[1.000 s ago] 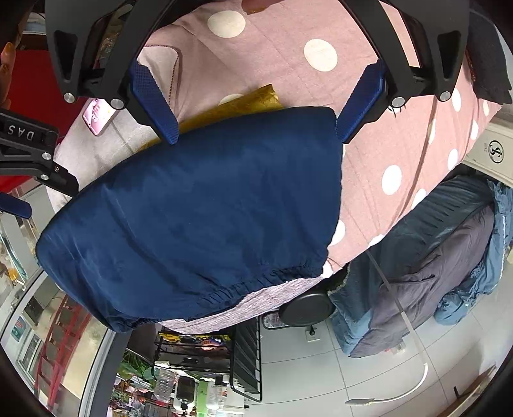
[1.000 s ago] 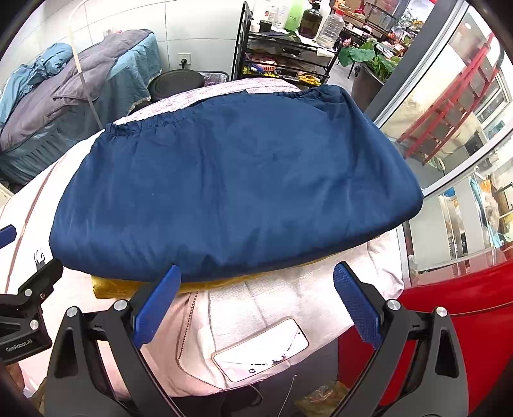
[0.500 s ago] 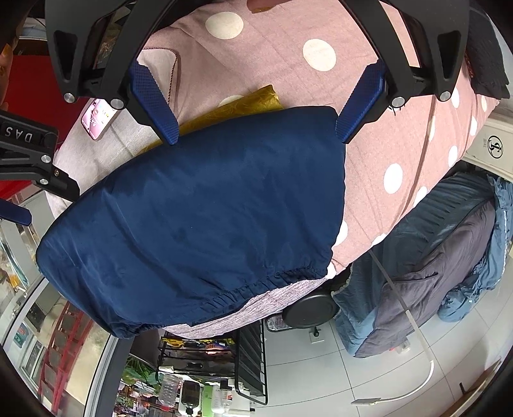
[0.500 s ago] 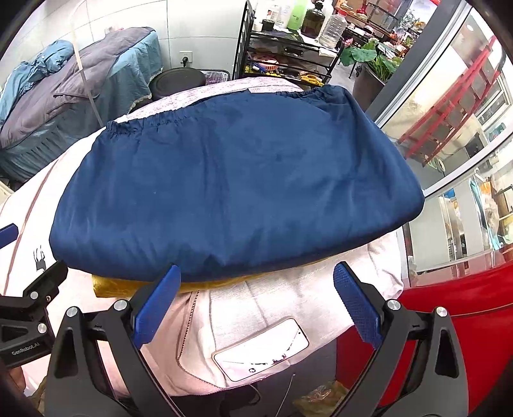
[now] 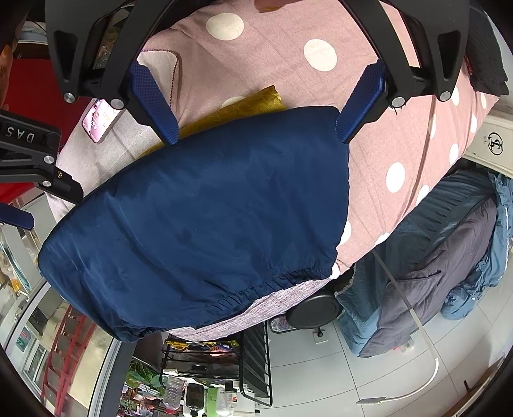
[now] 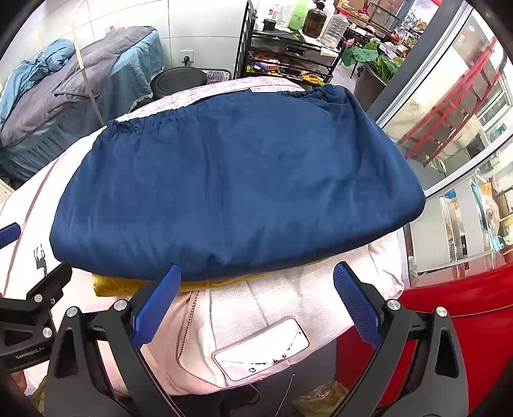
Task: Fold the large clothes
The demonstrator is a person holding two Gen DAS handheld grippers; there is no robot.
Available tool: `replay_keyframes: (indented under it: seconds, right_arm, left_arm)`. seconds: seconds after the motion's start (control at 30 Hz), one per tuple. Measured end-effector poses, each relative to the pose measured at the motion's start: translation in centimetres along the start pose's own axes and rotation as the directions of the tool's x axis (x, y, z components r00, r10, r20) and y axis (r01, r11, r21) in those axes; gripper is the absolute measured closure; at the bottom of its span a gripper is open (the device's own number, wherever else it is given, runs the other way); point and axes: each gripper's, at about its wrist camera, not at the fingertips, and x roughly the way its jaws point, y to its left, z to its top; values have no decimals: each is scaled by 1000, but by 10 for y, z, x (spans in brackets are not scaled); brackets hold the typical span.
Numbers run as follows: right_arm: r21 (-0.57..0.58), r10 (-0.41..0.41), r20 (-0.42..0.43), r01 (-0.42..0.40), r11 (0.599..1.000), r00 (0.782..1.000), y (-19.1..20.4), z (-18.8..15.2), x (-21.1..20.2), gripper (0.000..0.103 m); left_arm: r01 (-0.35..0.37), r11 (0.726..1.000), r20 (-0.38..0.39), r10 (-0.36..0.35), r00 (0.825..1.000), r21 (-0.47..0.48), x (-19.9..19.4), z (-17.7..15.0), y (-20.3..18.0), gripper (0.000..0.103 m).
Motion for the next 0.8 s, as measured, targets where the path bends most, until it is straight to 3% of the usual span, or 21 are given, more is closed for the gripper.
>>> replay_keyframes:
  seconds: [0.2, 0.33, 0.8]
  right_arm:
    - [-1, 1, -1, -1, 1000, 1000, 0, 0, 0, 8]
    - [-1, 3, -1, -3, 1000, 1000, 0, 0, 1, 8]
    - [21, 9, 2, -9, 1000, 1000, -2, -3, 2, 8]
  left_arm:
    - [44, 999, -7, -44, 999, -12, 2, 0, 0, 6]
    - [66, 998, 36, -65, 997, -17, -3, -3, -2, 6]
    - [32, 999, -2, -32, 999, 19, 1, -4, -10, 6]
